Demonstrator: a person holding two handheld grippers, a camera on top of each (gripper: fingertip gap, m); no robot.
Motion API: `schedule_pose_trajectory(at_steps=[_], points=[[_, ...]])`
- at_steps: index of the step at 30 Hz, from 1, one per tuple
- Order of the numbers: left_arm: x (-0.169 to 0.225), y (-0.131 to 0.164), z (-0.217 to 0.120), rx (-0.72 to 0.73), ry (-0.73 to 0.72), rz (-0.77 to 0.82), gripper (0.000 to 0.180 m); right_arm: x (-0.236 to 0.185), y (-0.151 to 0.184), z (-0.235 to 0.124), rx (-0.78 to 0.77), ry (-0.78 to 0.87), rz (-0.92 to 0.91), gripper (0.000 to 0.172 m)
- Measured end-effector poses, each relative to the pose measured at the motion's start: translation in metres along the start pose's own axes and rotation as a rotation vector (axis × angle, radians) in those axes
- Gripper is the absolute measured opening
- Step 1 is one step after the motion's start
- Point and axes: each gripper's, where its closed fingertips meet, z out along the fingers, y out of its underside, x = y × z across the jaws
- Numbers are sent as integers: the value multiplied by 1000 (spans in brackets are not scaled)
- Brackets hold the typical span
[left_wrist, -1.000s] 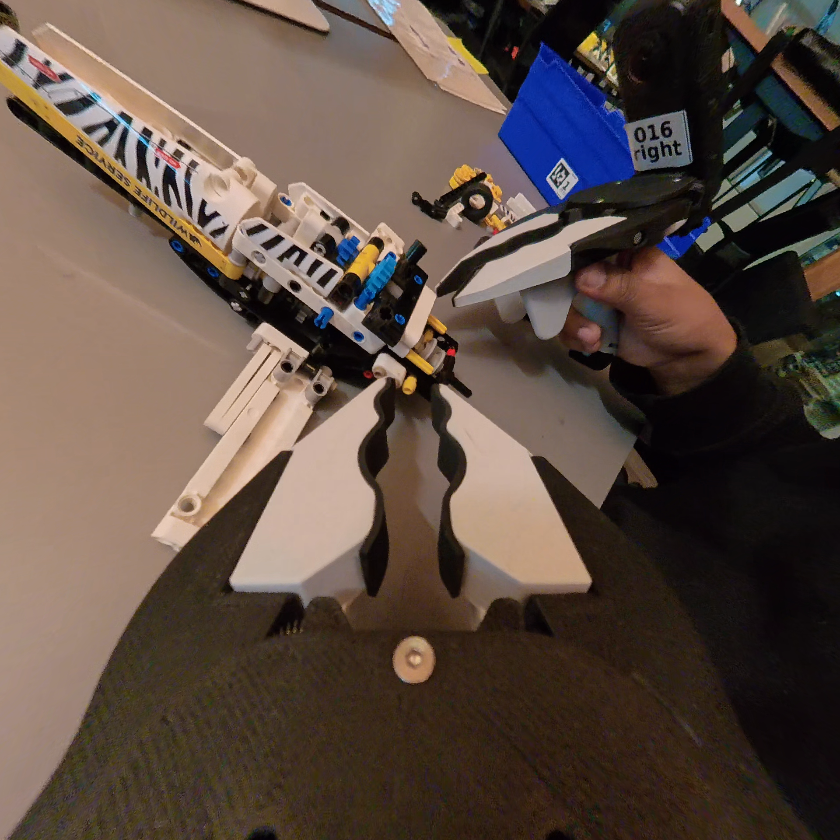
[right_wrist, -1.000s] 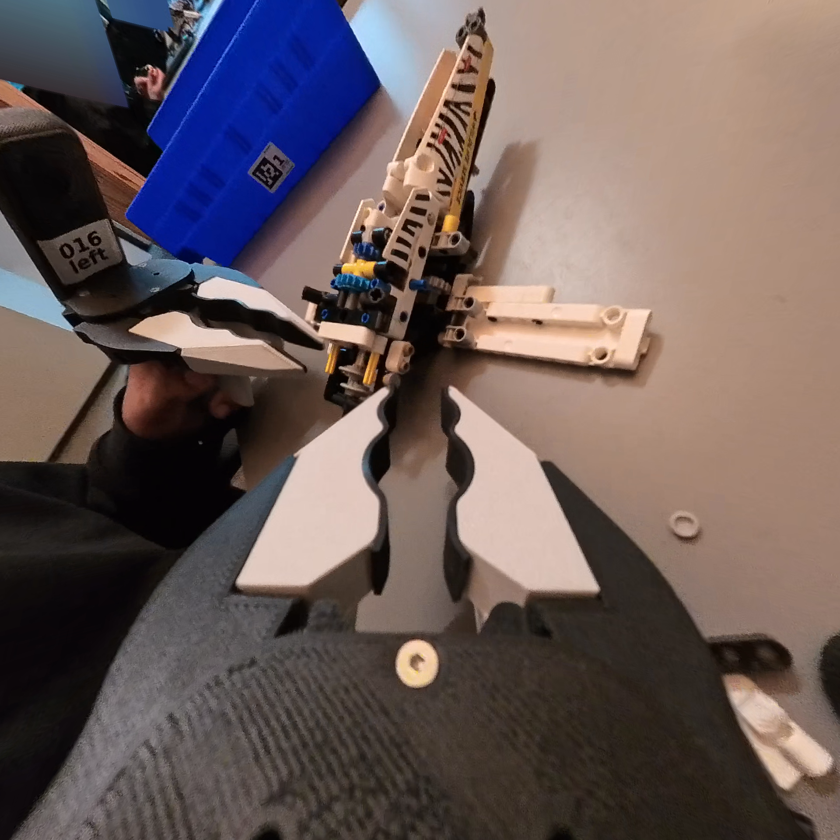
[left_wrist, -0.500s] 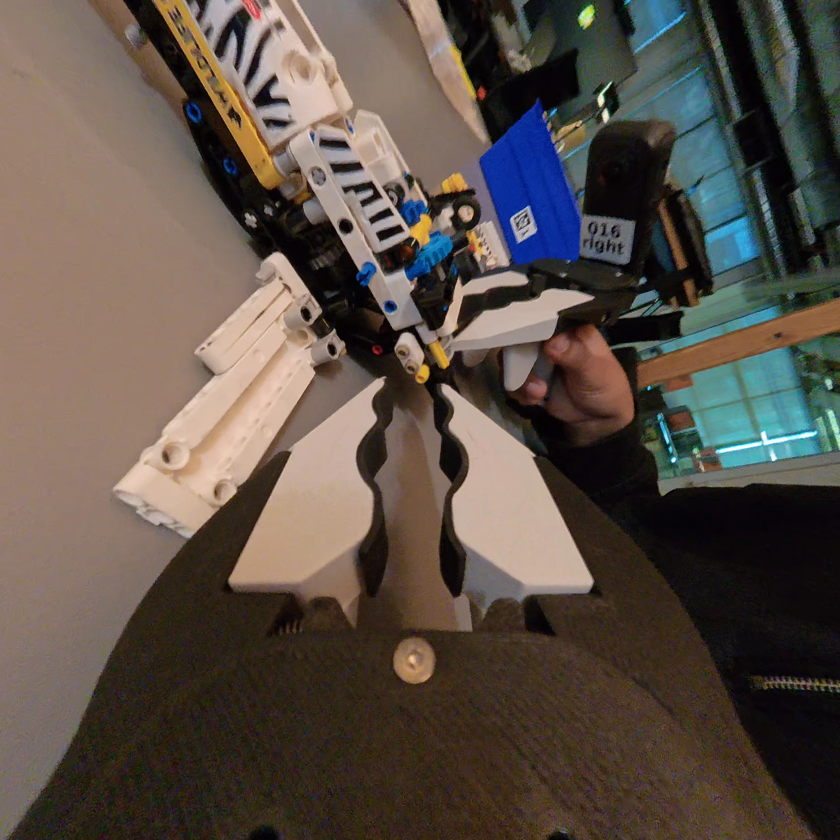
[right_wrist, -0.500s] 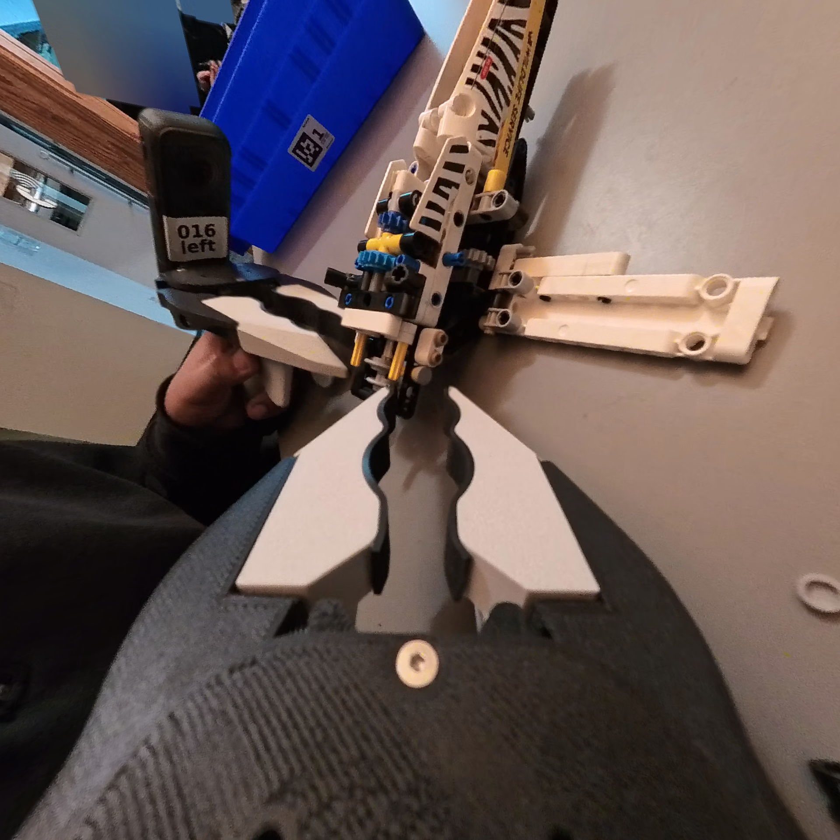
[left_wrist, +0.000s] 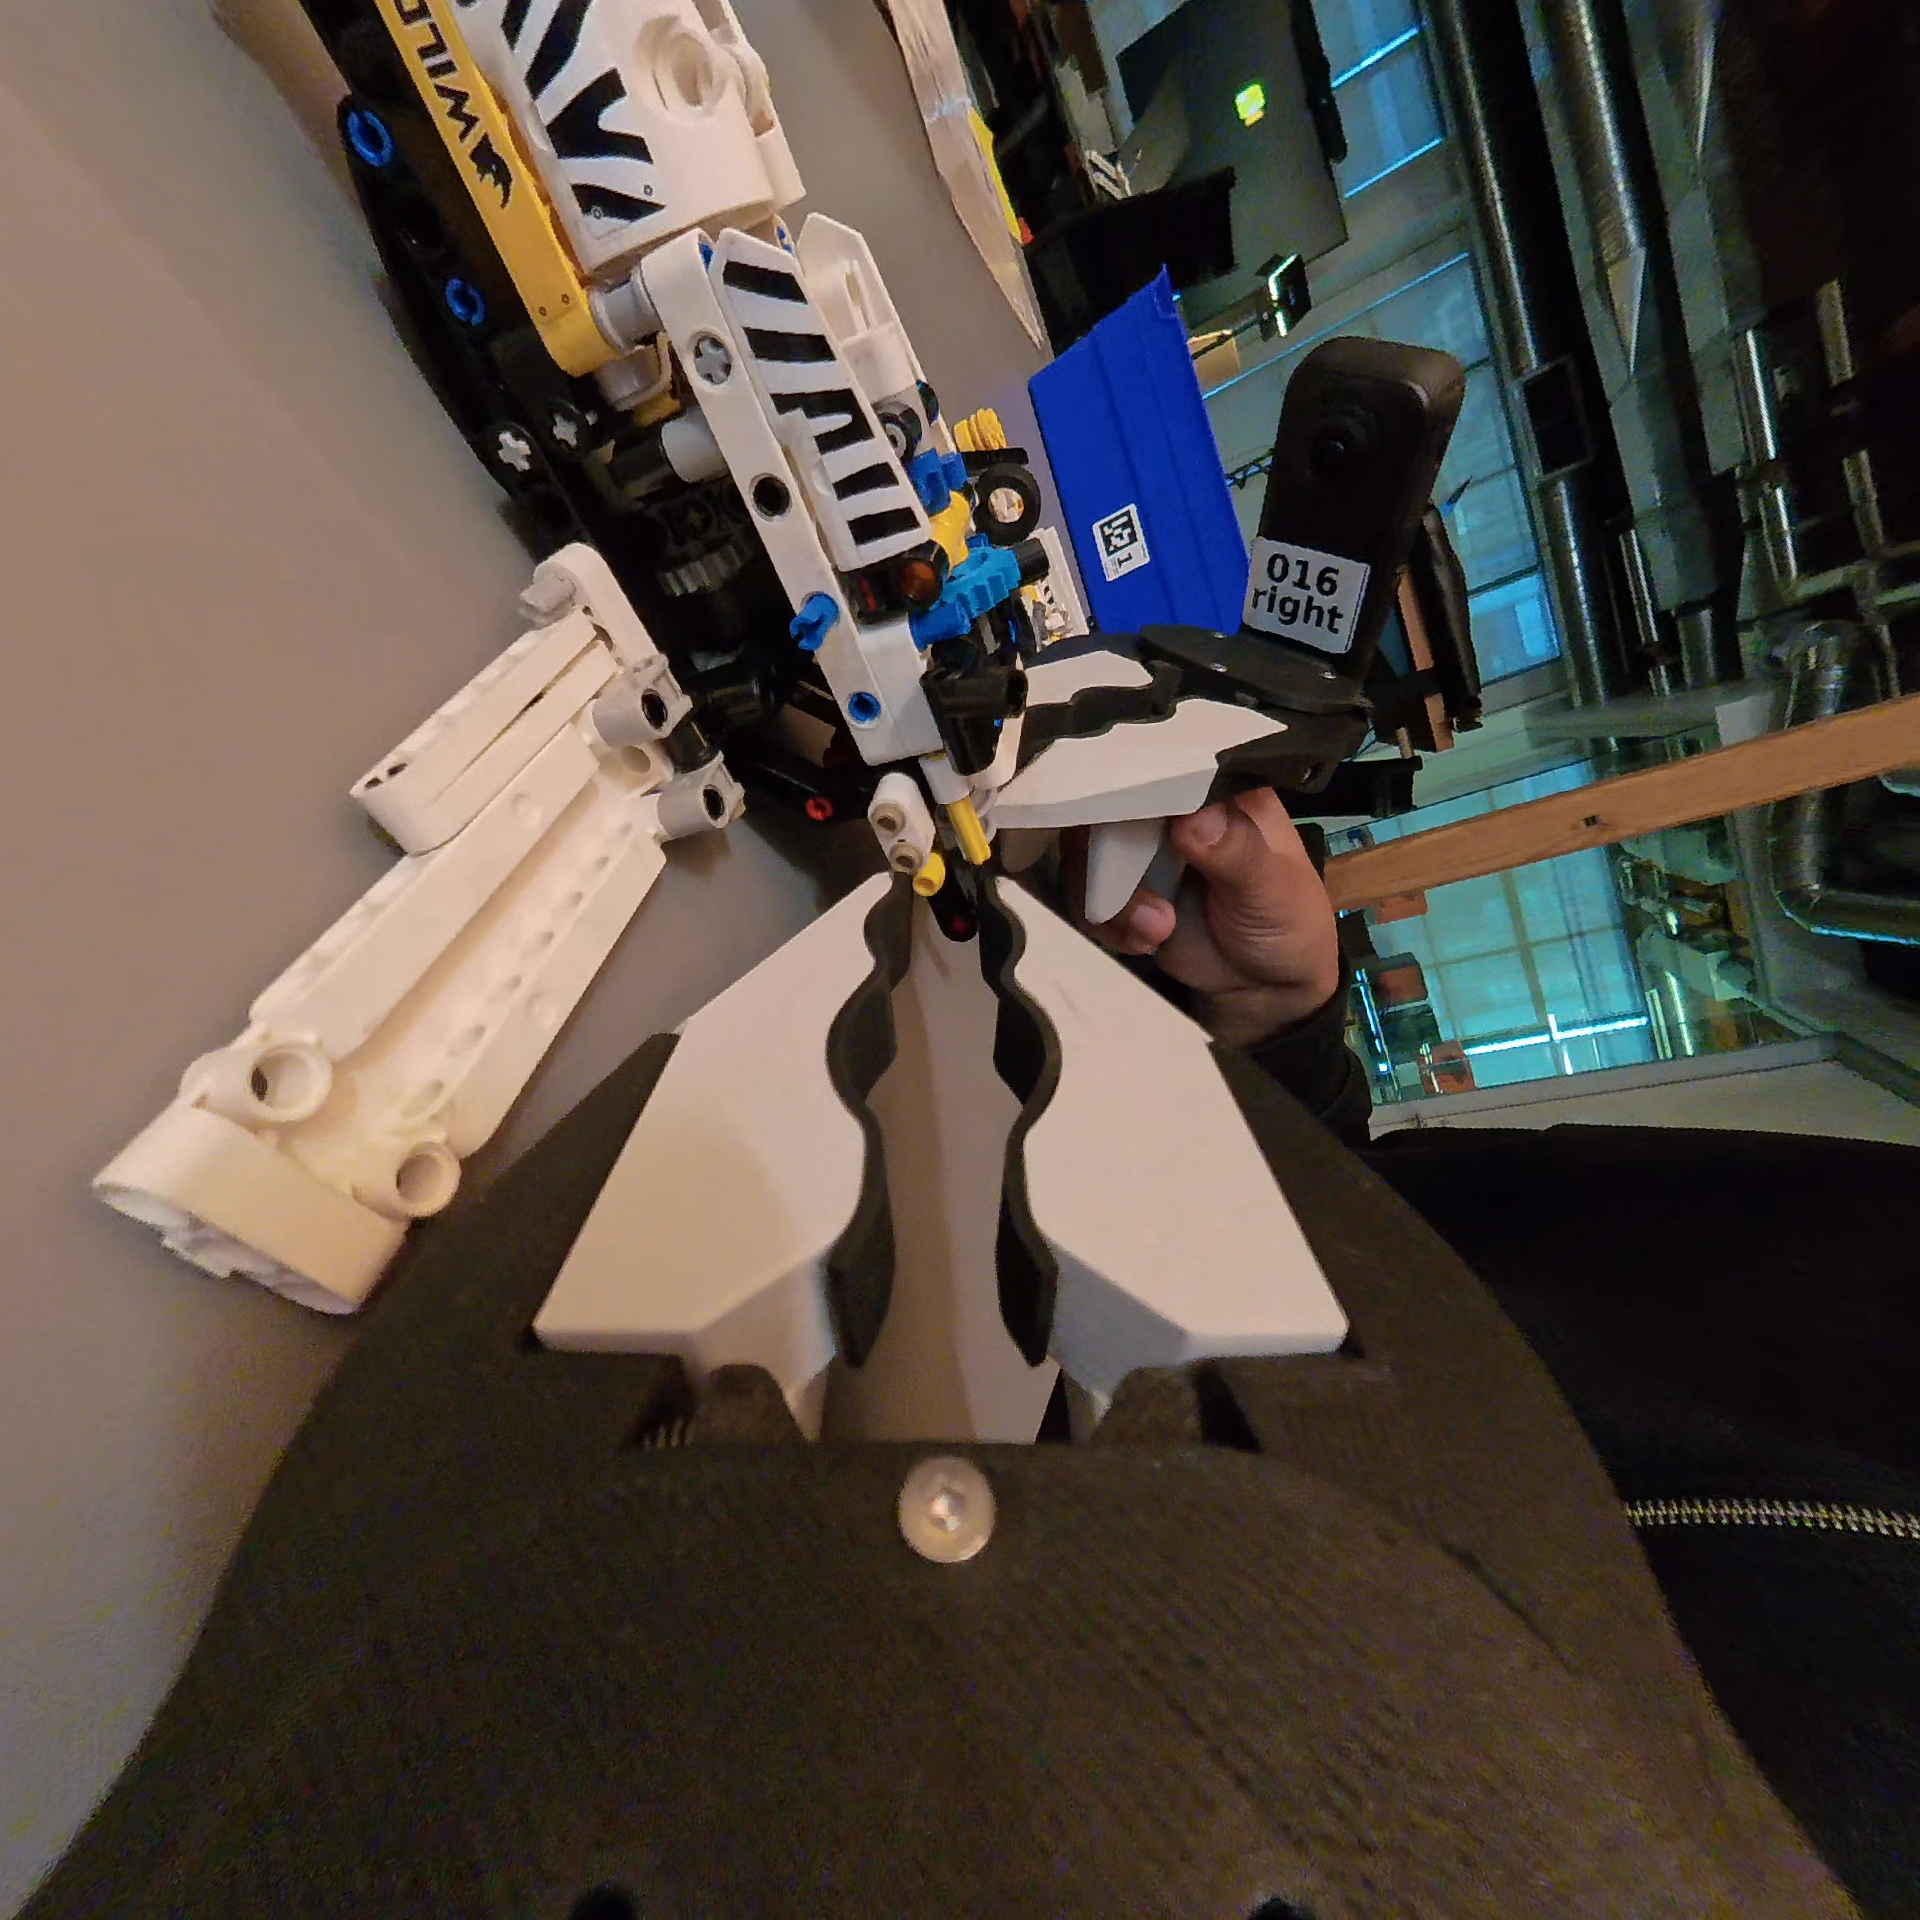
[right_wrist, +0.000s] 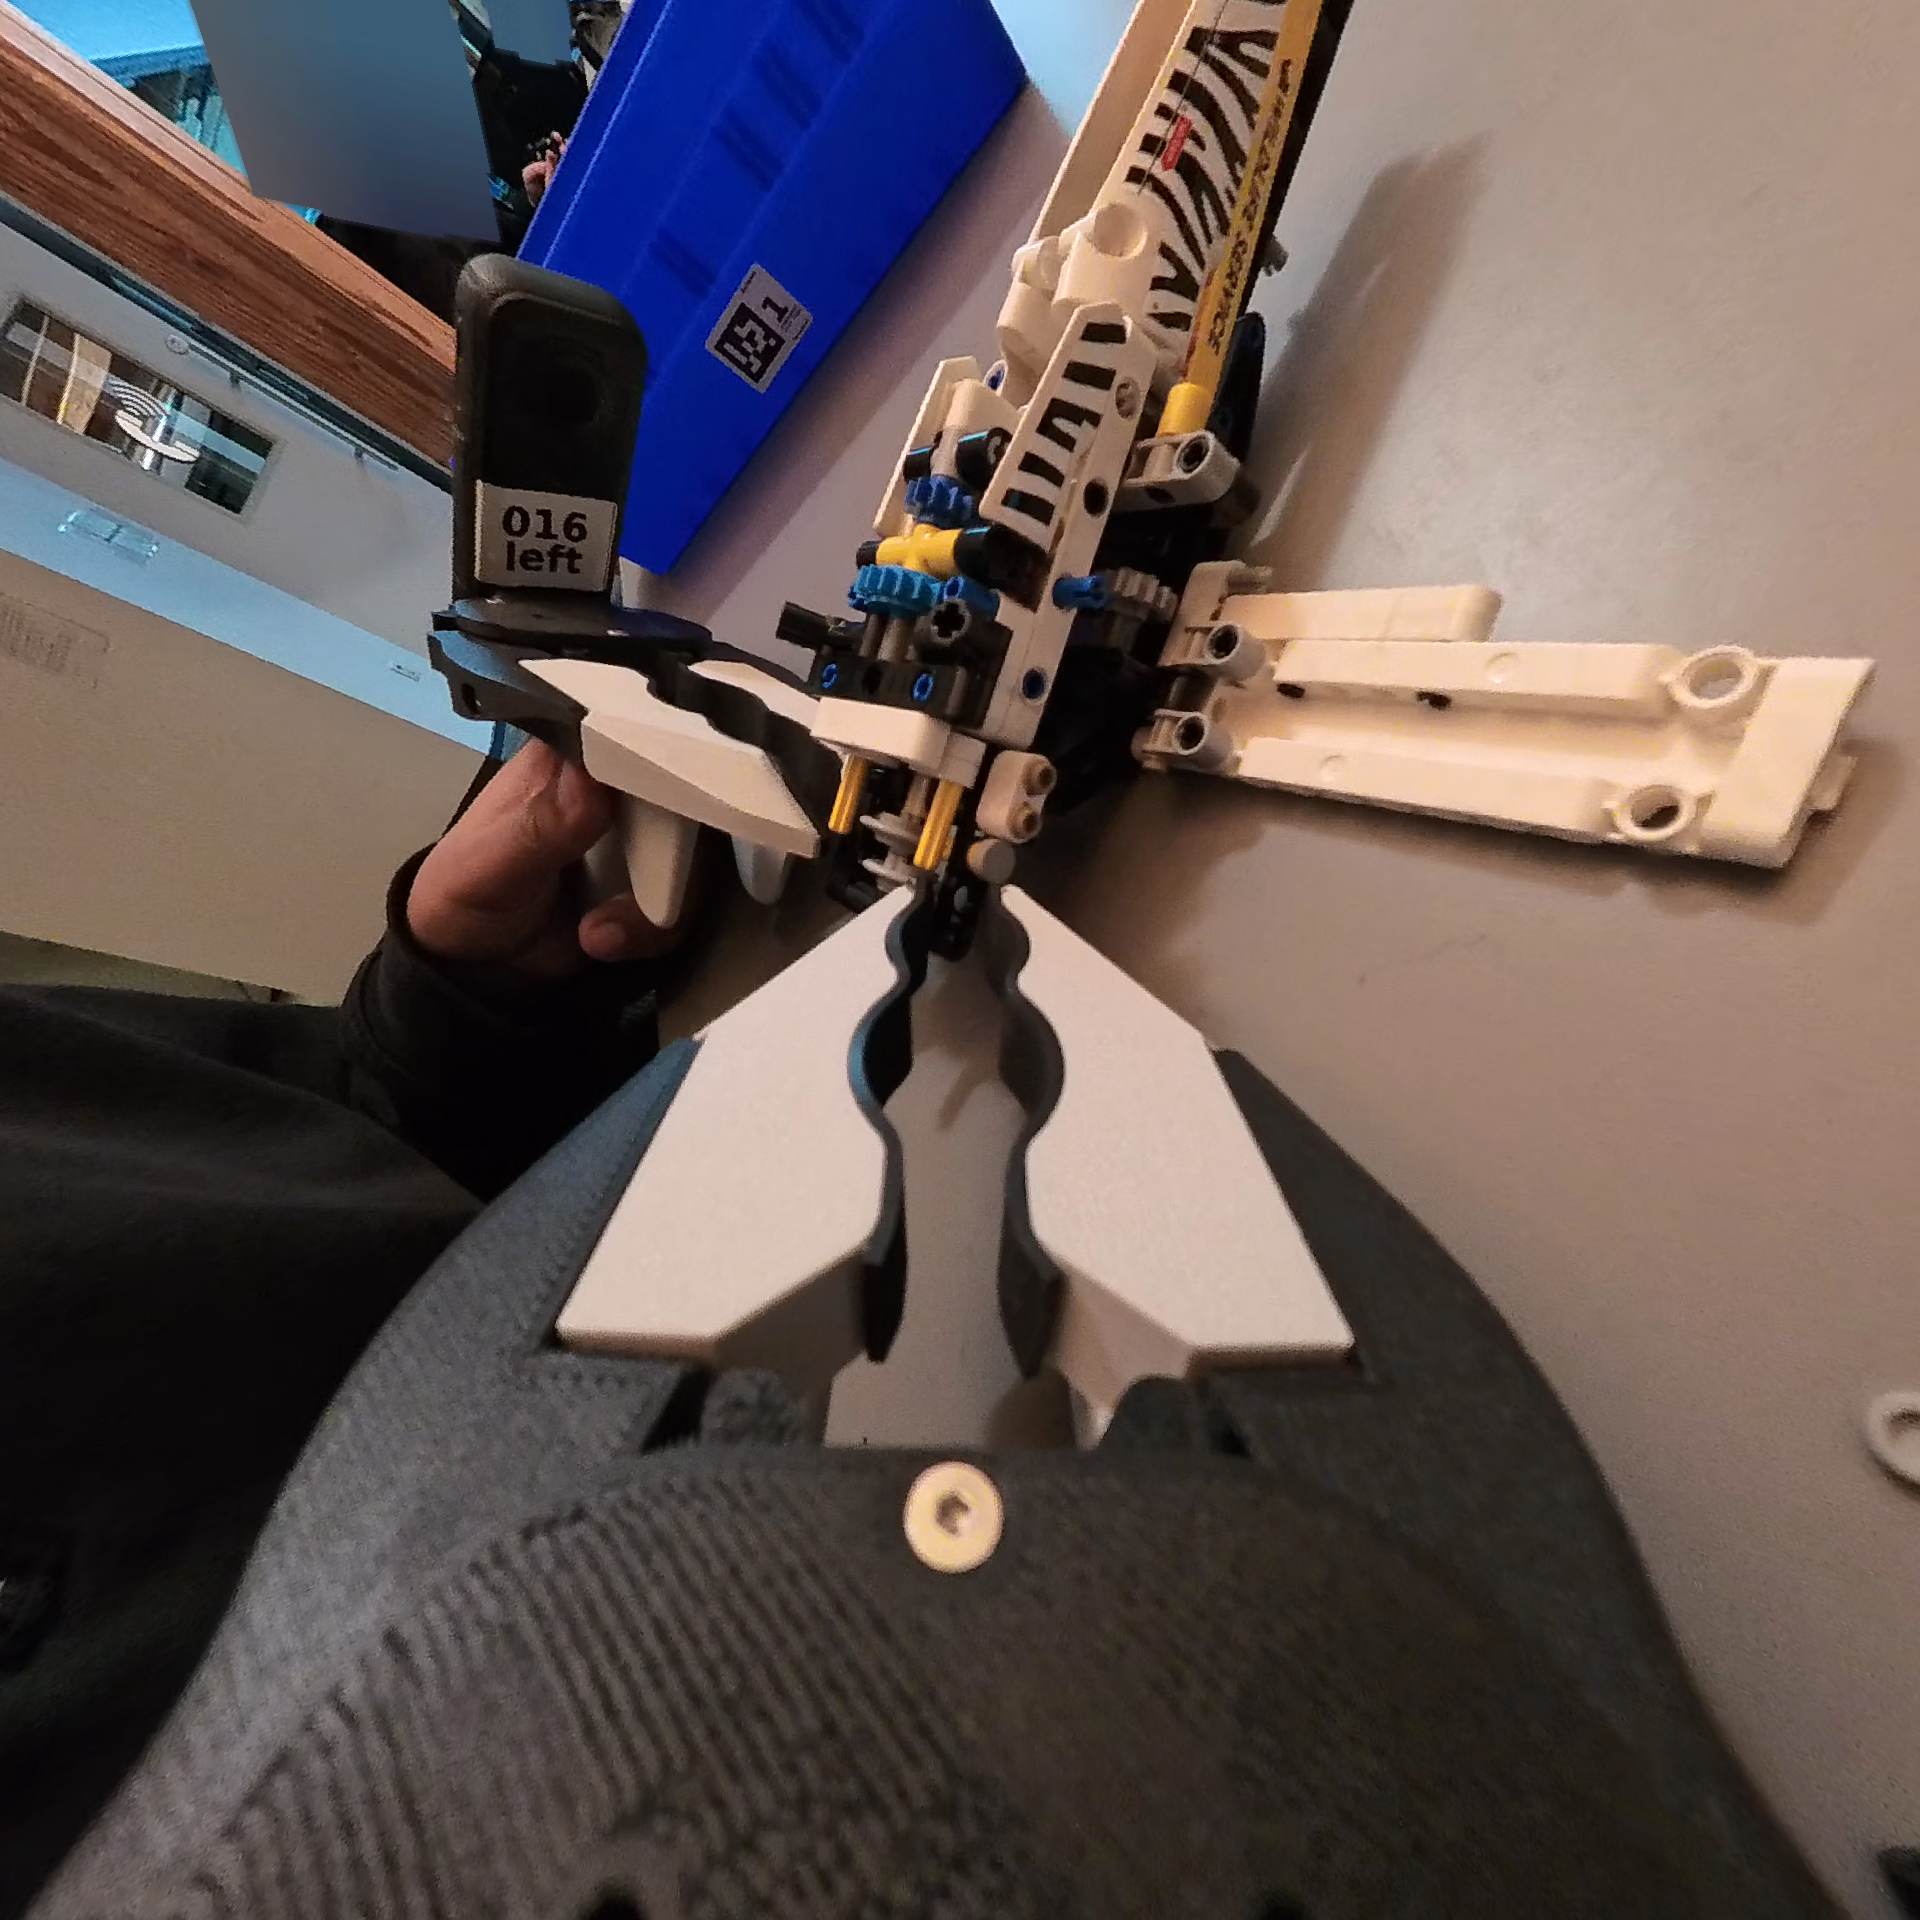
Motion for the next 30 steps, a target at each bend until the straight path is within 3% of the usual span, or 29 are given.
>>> schedule_pose_trajectory(at_steps=[23,30], points=[[-5,-9,-6,39,1,-35,3,-1,-4,4,6,13,-25,8],[-1,-14,-10,78,28,-25,2,-7,-11,3,73,-32,2,8]])
